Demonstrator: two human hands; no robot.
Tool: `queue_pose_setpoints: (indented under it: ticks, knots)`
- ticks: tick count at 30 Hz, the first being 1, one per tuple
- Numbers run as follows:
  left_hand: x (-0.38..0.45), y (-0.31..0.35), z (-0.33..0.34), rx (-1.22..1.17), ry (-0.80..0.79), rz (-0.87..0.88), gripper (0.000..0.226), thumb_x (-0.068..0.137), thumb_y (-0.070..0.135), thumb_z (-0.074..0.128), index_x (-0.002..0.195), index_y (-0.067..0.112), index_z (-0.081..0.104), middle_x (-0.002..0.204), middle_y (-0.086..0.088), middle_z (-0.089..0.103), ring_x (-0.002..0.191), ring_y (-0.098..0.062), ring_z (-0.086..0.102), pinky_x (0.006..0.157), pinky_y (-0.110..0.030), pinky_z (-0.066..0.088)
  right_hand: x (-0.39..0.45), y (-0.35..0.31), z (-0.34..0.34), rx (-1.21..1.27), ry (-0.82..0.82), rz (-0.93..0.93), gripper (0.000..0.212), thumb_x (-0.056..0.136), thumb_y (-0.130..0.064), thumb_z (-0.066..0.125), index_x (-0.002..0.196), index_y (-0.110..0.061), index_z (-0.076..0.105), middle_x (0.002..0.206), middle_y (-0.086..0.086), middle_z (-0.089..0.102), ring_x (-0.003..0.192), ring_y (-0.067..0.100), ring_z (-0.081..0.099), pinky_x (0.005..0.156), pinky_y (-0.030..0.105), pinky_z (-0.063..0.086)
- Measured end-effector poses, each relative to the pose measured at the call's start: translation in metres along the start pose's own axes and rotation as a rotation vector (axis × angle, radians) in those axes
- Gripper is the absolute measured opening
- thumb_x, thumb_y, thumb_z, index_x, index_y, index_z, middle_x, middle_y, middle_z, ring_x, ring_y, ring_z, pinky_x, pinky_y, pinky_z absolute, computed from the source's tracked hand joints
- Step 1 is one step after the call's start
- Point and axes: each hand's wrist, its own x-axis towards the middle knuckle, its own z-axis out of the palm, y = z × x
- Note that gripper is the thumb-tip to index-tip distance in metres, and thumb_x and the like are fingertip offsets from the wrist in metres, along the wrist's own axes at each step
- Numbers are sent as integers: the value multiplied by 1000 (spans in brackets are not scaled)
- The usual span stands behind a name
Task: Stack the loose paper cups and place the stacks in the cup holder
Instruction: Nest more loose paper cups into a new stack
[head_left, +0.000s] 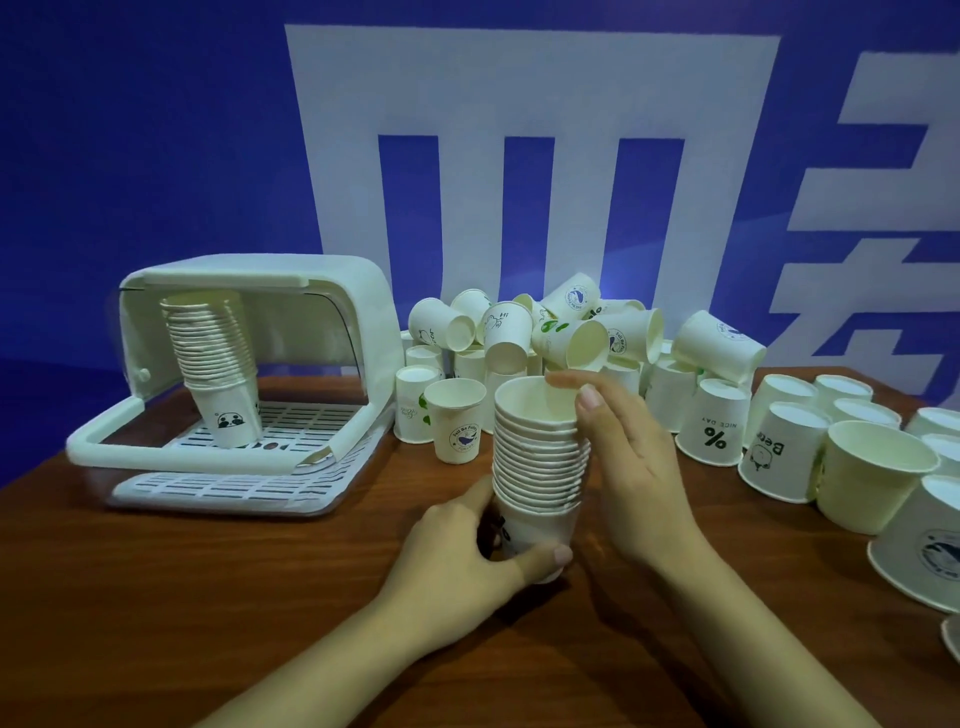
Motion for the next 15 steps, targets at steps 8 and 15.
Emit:
queue_pose_setpoints:
  ticks: [8, 15]
  knots:
    - [0, -1, 1, 12, 24, -9, 71, 68, 77, 76, 130, 46, 60, 118, 31, 70, 112, 6, 65, 97, -34, 56, -3, 5, 0, -196, -28, 20, 57, 96, -64, 26, 129, -41, 66, 131, -27, 62, 136, 4, 43, 114, 42, 32]
    - [0, 3, -1, 64, 71, -42, 74, 64, 80, 74, 128, 46, 60, 115, 30, 71, 109, 5, 66, 94, -34, 58, -7, 12, 10, 160, -92, 140, 37, 100, -62, 39, 127, -54, 63, 133, -12, 67, 132, 18, 57, 112, 57, 41]
